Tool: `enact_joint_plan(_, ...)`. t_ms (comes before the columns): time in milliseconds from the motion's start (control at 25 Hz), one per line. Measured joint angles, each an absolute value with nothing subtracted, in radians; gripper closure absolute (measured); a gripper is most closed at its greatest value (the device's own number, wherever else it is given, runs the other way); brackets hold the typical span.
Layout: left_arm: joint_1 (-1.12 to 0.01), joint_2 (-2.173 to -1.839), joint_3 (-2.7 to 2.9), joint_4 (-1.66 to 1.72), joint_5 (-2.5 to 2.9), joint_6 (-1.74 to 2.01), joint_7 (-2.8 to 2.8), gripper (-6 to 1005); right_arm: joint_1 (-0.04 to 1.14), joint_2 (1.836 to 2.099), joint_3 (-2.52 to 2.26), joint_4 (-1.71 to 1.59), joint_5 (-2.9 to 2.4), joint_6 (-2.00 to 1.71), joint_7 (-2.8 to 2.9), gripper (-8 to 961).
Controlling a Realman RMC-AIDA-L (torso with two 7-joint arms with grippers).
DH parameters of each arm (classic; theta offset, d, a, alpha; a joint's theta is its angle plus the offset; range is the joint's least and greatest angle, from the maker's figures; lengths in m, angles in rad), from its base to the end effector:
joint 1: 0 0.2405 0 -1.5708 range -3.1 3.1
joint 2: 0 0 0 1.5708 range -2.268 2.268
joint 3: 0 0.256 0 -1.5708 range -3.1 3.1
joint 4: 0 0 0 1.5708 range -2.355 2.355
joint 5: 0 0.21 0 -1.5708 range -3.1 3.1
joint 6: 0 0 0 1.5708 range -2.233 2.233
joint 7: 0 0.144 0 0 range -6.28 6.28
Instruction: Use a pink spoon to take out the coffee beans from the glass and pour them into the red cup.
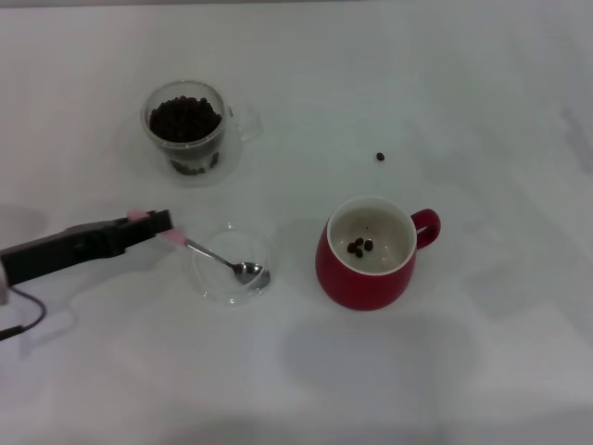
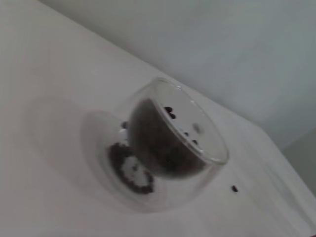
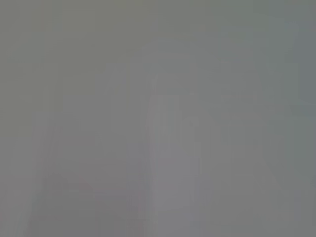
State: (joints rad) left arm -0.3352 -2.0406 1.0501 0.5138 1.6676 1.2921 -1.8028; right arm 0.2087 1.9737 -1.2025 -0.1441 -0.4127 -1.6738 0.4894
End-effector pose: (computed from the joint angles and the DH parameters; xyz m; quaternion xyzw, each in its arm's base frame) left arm -0.3224 0.2869 -0.0341 -0.8055 -0.5232 -0.2500 0.1219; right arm 0.3537 0.2466 0.0748 -0.6789 0.1336 0.4312 0.5791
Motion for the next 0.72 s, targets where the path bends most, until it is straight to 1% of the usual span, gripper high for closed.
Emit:
enact_joint_plan(200, -0.308, -1.99, 1.04, 0.527, 1.658, 1.317, -1.8, 744, 0.219, 2.0, -1.2, -0.144, -0.412, -1.677, 0.486, 336)
enact_joint_plan(280, -0.301, -1.974, 1.022, 0.535, 1.657, 1.337, -1.787, 551, 0.219, 2.007, -1.201, -0.145, -0.412, -1.683, 0.484, 336)
enact_joint_plan(360, -0.297, -1.964, 1.003, 0.548, 1.659, 1.352, -1.766, 457, 0.219, 2.009, -1.204, -0.144, -0.412, -1.69, 0.482, 336)
enact_joint_plan(480, -0.287, -1.959, 0.998, 0.586, 1.661, 1.362, -1.715, 317, 0.219, 2.011, -1.207, -0.136, -0.412, -1.71, 0.48, 336)
enact_joint_plan(600, -0.266, -1.965, 0.965, 0.635, 1.644, 1.386, -1.63, 271, 0.211, 2.011, -1.221, -0.131, -0.412, -1.759, 0.48, 336)
enact_joint_plan(720, -0.25, -1.991, 0.847, 0.658, 1.615, 1.436, -1.486, 226, 0.204, 2.011, -1.229, -0.126, -0.414, -1.812, 0.479, 336)
